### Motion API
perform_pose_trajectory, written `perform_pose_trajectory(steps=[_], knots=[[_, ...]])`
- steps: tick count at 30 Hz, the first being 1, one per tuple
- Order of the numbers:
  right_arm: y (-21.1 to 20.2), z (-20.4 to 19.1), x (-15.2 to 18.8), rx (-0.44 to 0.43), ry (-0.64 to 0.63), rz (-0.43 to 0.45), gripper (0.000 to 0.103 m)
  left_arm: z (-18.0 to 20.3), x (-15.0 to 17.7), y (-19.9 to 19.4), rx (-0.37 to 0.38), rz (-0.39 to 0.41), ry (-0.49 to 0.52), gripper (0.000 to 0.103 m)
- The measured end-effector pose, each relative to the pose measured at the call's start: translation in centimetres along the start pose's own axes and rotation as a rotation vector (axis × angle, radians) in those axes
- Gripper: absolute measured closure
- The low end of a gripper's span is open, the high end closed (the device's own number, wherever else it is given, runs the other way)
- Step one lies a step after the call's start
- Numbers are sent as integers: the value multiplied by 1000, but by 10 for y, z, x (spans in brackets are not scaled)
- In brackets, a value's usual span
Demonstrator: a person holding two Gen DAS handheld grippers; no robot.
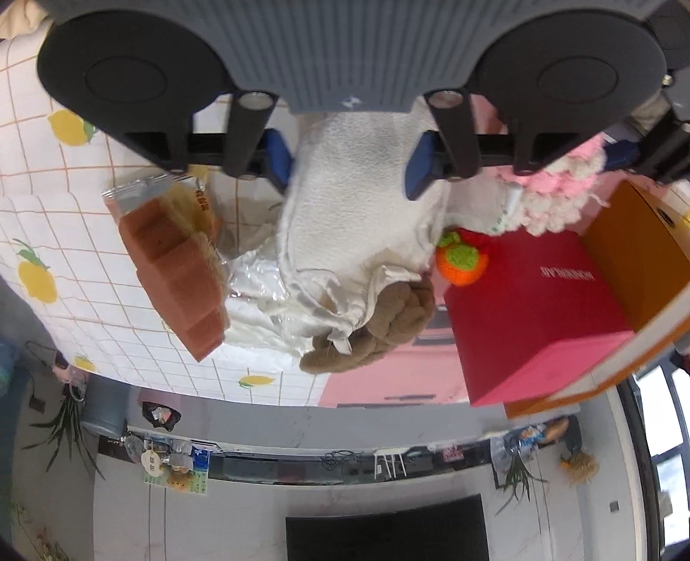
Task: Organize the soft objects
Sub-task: 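Grasp the pink crochet pouch with left gripper while right gripper grasps the white cloth bag, then lift both held soft items and carry them over the orange box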
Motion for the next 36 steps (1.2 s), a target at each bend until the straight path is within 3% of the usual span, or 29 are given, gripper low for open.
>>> perform_pose_trajectory(steps=[3,7,16,28,36], knots=[[3,-3,3,9,-5,-18,89,-1,-6,-5,11,22,5,33],[-4,-6,0,11,-26,-4,98,-7,-14,-12,-15,61,24,34],[-32,-12,-27,47,-2,93,100,-17,-34,-21,-45,96,3,34],[-72,-22,-41,125,-75,178,100,-11,-46,-35,-24,140,4,34],[-105,-35,-58,202,-92,209,101,-21,-82,-57,-6,234,-28,34]])
Point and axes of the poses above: each gripper's, at about its wrist camera, not at the fingertips, and y roughly the way its jaws point, z to its right, x to its underside, the point moved 10 cm from there along y, roughly the way its jaws point, and after that the axes turned 9 degrees about z, right-handed, at the moved point
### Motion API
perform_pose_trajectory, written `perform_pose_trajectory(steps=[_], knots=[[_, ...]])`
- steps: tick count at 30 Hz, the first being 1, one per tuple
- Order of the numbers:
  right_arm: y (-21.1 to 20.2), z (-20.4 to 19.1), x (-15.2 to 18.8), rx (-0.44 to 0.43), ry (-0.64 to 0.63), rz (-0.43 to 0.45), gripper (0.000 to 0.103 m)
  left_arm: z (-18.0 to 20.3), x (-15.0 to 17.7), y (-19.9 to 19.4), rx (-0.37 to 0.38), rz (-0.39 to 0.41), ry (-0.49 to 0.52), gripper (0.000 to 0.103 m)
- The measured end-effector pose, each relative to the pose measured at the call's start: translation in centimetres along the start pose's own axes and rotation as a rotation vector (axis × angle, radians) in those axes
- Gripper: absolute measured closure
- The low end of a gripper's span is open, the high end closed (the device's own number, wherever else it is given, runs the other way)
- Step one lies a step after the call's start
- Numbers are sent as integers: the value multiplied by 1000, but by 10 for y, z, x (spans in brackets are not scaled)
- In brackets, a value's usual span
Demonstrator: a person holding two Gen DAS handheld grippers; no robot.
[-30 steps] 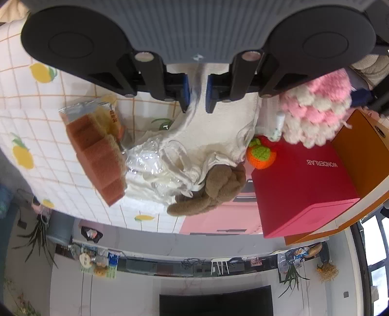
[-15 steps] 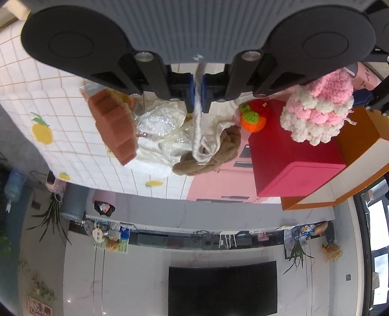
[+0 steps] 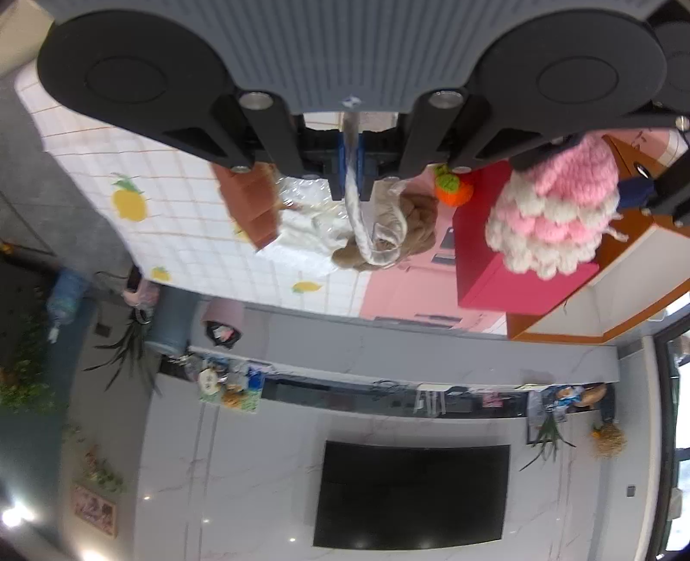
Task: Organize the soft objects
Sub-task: 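Lift both held soft items and carry them over the orange box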
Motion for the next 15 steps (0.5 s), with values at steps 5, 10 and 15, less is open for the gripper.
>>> perform_pose_trajectory(steps=[5,10,15], knots=[[-23,-3,-31,-13,73,15,101,-20,-38,-7,1,50,-56,34],[-44,-11,-66,-19,127,54,101,-58,-80,-16,-26,102,-67,34],[-52,-43,-104,-55,131,103,101,-112,-100,-19,-75,91,-60,34]])
Point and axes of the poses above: each gripper's, at about its wrist camera, not at the fingertips, and y roughly the way its jaws point, z to its right, x to its underside, the point moved 10 cm from there along y, roughly the way its jaws point, and after that the axes turned 9 degrees about z, right-handed, at the moved point
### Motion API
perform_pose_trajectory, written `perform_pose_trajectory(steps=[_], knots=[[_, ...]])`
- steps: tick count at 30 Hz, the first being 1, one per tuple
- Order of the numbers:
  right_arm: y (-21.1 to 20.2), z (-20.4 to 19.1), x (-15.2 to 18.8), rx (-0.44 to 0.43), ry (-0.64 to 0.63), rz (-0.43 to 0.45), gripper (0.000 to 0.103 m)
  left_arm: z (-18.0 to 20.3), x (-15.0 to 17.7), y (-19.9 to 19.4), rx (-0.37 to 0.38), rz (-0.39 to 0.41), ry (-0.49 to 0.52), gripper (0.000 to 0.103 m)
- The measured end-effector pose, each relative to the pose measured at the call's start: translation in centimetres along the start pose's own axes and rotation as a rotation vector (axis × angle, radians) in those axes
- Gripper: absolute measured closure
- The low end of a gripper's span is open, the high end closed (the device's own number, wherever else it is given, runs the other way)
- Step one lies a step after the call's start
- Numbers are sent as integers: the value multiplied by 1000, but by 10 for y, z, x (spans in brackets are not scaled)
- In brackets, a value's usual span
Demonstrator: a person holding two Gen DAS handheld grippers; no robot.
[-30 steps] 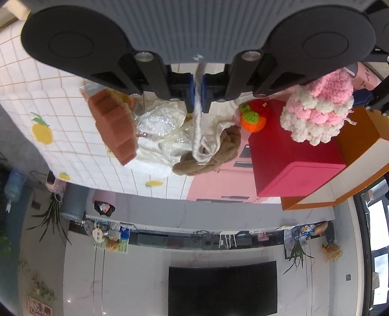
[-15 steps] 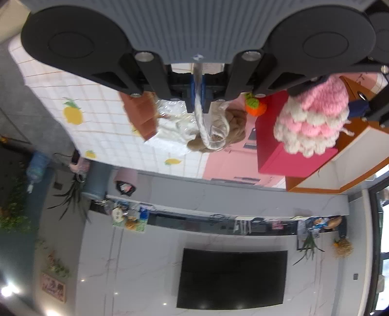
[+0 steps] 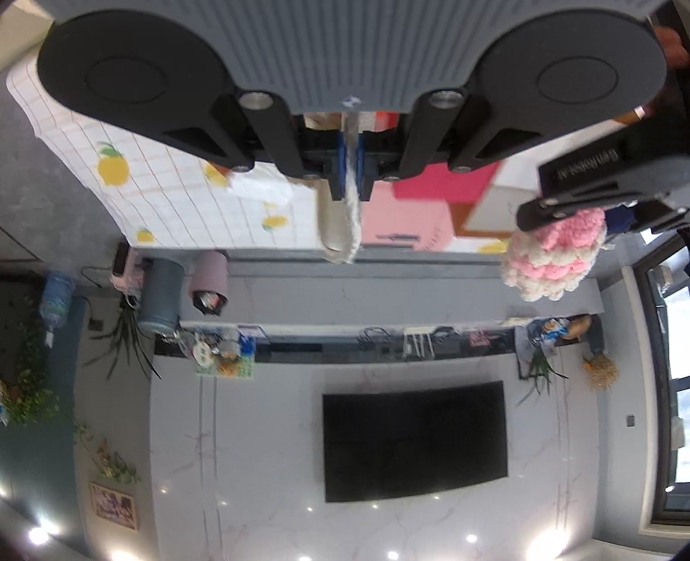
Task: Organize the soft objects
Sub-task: 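Lift both held soft items and carry them over the orange box, then open left gripper to drop the pink pouch in the box while right releases the white bag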
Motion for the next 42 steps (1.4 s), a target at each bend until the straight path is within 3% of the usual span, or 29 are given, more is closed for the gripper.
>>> perform_pose_trajectory(steps=[4,8,11,14,20,27,29,32,42], knots=[[8,-43,-21,-54,-28,30,101,-49,-1,4,-35,-45,16,34],[17,-91,-36,-121,-57,59,101,-79,20,19,49,-122,72,34],[26,-122,-42,-141,-46,79,100,-104,44,34,40,-164,60,34],[39,-143,-37,-111,-38,101,100,-120,66,48,47,-185,64,34],[74,-184,-13,-138,-69,69,100,-143,117,73,37,-366,77,34],[108,-217,21,-187,-89,17,100,-146,127,73,37,-403,141,33],[118,-222,29,-197,-78,-5,100,-146,133,75,38,-422,177,27],[129,-228,38,-190,-74,-19,100,-144,143,70,51,-436,191,25],[136,-237,49,-181,-70,-52,100,-146,122,54,42,-404,213,15]])
Point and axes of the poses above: each gripper's, at about its wrist camera, not at the fingertips, and y roughly the way its jaws point, z to its right, x to its underside, the point moved 10 cm from there along y, roughly the way its jaws point, and after that the axes turned 9 degrees about z, right-handed, at the moved point
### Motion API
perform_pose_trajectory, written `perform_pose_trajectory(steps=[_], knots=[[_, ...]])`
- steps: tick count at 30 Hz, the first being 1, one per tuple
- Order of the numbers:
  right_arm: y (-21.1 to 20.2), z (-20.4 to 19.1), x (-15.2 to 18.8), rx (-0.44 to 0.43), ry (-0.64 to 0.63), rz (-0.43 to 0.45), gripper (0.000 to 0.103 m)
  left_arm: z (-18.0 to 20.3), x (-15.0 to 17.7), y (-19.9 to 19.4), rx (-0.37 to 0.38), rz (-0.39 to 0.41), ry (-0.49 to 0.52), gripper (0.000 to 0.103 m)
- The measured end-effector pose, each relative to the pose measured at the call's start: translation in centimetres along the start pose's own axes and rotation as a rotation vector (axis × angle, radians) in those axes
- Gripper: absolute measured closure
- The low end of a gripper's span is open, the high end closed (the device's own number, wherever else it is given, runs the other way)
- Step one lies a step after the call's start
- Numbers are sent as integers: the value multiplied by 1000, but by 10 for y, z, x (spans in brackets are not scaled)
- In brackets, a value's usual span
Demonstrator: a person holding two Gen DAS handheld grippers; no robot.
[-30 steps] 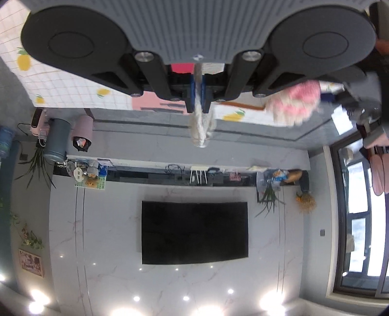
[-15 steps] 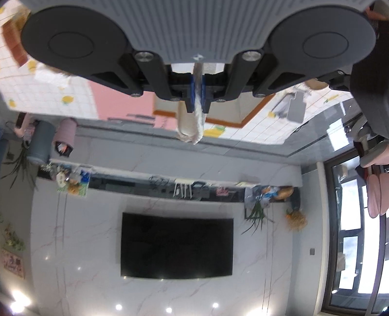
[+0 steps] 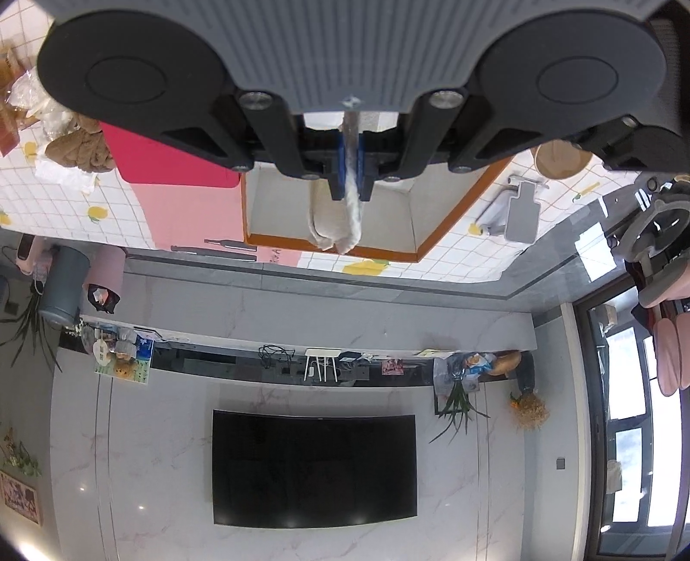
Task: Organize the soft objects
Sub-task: 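Open left gripper to drop the pink pouch in the box while right releases the white bag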
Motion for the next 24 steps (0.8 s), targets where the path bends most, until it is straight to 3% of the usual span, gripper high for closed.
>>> perform_pose_trajectory(steps=[5,12,19,24], knots=[[-2,-4,-4,-14,13,-1,100,-23,-11,-17,-86,34,-4,15],[3,-19,-16,-58,108,-9,100,-70,-12,-27,-208,20,-101,14],[6,-44,-30,-119,182,4,100,-95,-9,-32,-214,0,-231,14],[-7,-52,-17,-164,221,-59,100,-95,-12,-42,-216,24,-216,14]])
Point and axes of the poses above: each gripper's, at about its wrist camera, not at the fingertips, and y roughly the way its jaws point, z to its right, x to its underside, the point moved 10 cm from there along y, roughly the way its jaws point, and after that the axes turned 9 degrees about z, right-handed, at the moved point
